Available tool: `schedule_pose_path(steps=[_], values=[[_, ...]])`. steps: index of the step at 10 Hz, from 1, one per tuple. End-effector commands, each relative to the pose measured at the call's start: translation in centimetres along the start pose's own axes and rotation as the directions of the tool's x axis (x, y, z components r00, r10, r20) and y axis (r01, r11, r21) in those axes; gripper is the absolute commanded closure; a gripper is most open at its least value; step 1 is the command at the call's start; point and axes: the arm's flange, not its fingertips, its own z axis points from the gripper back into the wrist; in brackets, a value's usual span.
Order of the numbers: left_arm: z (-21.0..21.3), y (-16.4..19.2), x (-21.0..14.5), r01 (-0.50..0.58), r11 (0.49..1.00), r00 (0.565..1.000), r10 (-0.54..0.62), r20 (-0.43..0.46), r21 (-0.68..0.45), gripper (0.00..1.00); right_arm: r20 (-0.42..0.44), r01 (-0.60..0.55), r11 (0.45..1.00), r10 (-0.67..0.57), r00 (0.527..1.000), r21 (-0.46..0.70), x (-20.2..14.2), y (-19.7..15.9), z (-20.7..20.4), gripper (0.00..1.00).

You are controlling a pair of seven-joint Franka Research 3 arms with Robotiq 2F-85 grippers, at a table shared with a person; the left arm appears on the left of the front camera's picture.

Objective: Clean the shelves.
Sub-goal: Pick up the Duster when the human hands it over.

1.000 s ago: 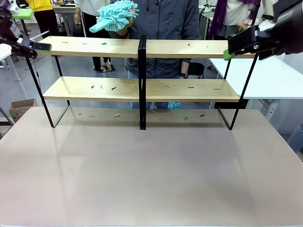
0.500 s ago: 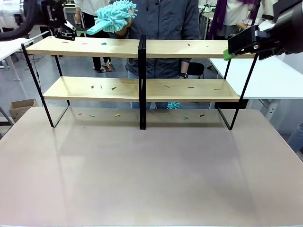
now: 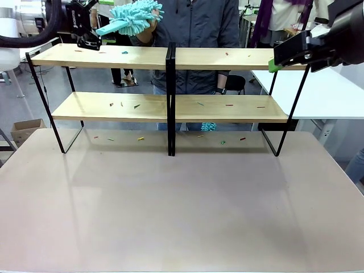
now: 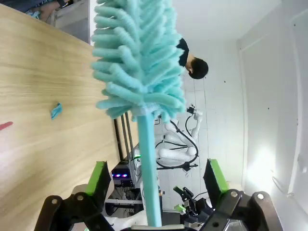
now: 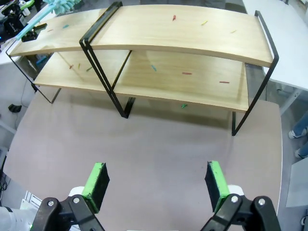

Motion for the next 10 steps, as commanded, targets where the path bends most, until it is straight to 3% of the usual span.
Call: schedule_pose_path(steps=[1,2,3,4,5,10], values=[[0.18,-0.11,0.02,-0.002,1.000,1.000,0.002,0.009,0.009,0.11,-0.002,0.003,1.000,-0.003,1.000,0.003,-0.02,0.02,-0.03,0.00],[0.22,0.11,0.01,-0.019,1.000,1.000,0.019,0.001,0.008,0.59,-0.002,0.003,1.000,-0.003,1.000,0.003,-0.02,0.02,-0.03,0.00],[0.18,0.07,-0.05,-0.006,1.000,1.000,0.006,0.010,0.012,0.70,-0.002,0.003,1.000,-0.003,1.000,0.003,-0.02,0.02,-0.03,0.00],[0.10,-0.06,-0.12,0.001,1.000,1.000,-0.001,0.015,0.009,0.64,-0.002,0.003,1.000,-0.003,1.000,0.003,-0.02,0.02,-0.03,0.00],[0.02,-0.08,-0.10,0.006,1.000,1.000,-0.007,0.019,0.009,1.00,-0.002,0.003,1.000,-0.003,1.000,0.003,-0.02,0.02,-0.03,0.00],[0.91,-0.04,-0.33,0.027,0.999,0.998,-0.028,0.057,0.019,1.00,-0.002,0.003,1.000,-0.003,1.000,0.003,-0.02,0.02,-0.03,0.00]])
